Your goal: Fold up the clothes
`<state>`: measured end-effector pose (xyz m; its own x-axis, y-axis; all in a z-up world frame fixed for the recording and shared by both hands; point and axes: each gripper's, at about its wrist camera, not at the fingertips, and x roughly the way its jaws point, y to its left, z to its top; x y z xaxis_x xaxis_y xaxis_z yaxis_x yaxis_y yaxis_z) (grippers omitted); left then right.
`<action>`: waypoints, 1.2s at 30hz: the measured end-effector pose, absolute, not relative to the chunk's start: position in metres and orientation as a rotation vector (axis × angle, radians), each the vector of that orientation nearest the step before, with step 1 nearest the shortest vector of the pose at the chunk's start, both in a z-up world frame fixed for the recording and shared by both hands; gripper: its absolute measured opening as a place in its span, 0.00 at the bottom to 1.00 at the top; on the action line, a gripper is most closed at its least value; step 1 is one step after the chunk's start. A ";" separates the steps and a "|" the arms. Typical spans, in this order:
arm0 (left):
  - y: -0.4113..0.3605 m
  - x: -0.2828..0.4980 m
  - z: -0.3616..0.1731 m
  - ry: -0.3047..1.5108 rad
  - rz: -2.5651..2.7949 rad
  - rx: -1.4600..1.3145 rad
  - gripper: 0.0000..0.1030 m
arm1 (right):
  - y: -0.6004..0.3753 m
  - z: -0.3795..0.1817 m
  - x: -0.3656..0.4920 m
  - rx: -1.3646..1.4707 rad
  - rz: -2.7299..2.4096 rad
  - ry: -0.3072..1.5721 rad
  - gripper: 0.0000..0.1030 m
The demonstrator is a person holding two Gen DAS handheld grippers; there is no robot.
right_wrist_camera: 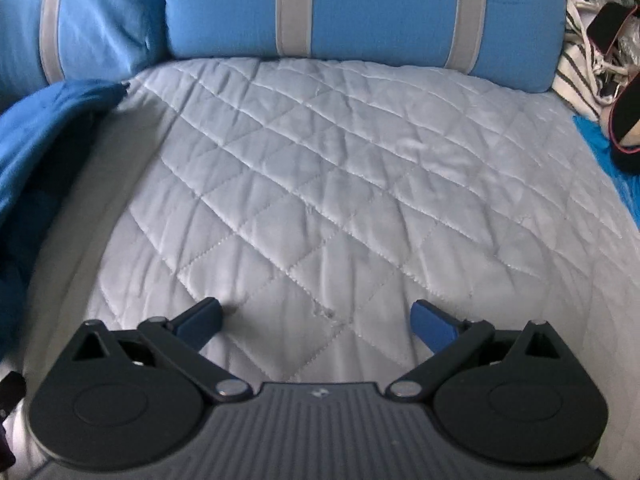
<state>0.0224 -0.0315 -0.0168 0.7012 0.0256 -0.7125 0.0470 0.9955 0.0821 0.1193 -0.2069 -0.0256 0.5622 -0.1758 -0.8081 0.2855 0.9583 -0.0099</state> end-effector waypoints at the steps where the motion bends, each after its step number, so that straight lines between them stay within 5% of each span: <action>1: -0.034 0.021 -0.016 0.795 0.009 0.097 1.00 | -0.206 -0.026 0.119 0.132 -0.279 0.936 1.00; 36: -0.038 0.018 -0.016 0.817 0.016 0.079 1.00 | -0.205 -0.028 0.118 0.130 -0.281 0.924 1.00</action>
